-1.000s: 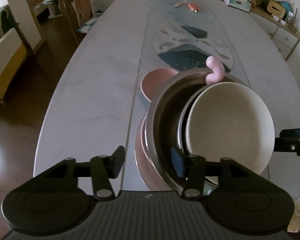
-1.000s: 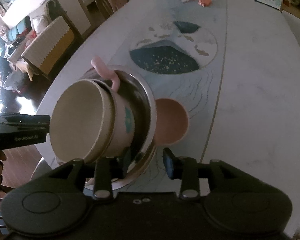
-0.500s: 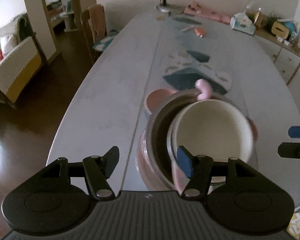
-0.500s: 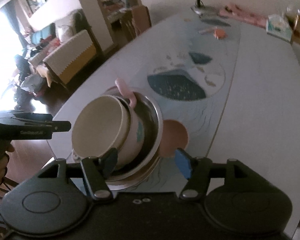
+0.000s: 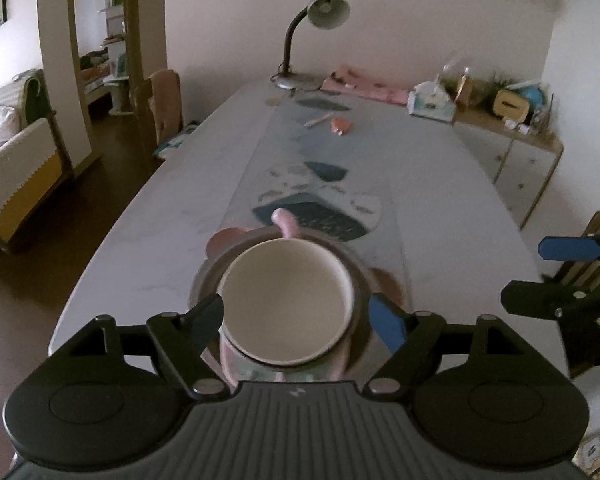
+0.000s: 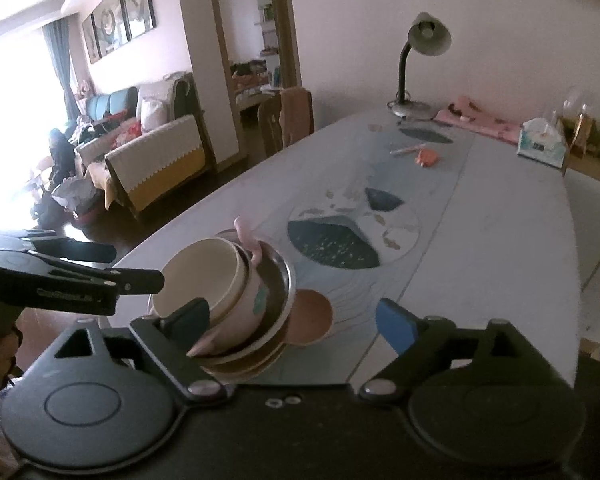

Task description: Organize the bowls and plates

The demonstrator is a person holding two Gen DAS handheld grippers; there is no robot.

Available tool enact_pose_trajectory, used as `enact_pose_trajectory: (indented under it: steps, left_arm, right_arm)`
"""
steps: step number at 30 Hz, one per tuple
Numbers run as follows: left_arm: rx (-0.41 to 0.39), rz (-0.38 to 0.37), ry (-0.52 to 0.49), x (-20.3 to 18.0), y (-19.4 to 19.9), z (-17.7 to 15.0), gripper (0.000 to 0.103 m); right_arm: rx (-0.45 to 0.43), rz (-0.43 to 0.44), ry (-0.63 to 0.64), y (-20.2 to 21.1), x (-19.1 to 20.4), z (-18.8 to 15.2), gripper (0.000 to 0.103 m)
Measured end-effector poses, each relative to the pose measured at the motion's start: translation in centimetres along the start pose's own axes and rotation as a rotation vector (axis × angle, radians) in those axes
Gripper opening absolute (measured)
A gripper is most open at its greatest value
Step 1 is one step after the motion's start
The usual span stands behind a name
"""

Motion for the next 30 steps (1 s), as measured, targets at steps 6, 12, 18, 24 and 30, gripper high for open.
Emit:
enact_pose_trajectory:
  steps: [6,12,18,24,30]
  left_arm:
    - [-0.041,-0.01,0.055,-1.1,1.7,-0.3,0.081]
    - [-0.098,-0.009,0.075,-1.8,3.3,-0.3,0.086]
    - [-0.107,0.004,0.111,-2.0,4.4,-1.0,0.094]
    - [-0.11,0.028,0.114,-2.1,5.4,-1.7,0.103]
    - [-0.111,0.057,0.085,-2.5,6.3,-2.0,0.103]
  right_arm:
    - [-0.069,-0.021,-0.017,2.2,-0.8,0.0,0.102]
    - [-0.118,-0.037,-0.022,3.8,-1.2,-0.2,0.103]
    - [-0.124,-0.036,-0.066,4.5,-1.5,-0.8,0.103]
    - [-0.116,-0.018,-0.078,5.2,-0.8,-1.1,0.103]
    - [-0.117,-0.014,-0.086,5.8,-0.1,-1.4,0.103]
Point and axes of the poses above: each gripper's, at about its wrist camera, not at the fingertips, and y roughly against the way its jaws point, x to its left, z to its top, the point moved 3 cm from there along -y, roughly the way its jaws point, and after that the axes turned 13 degrees about -x, right-handed, at the moved point
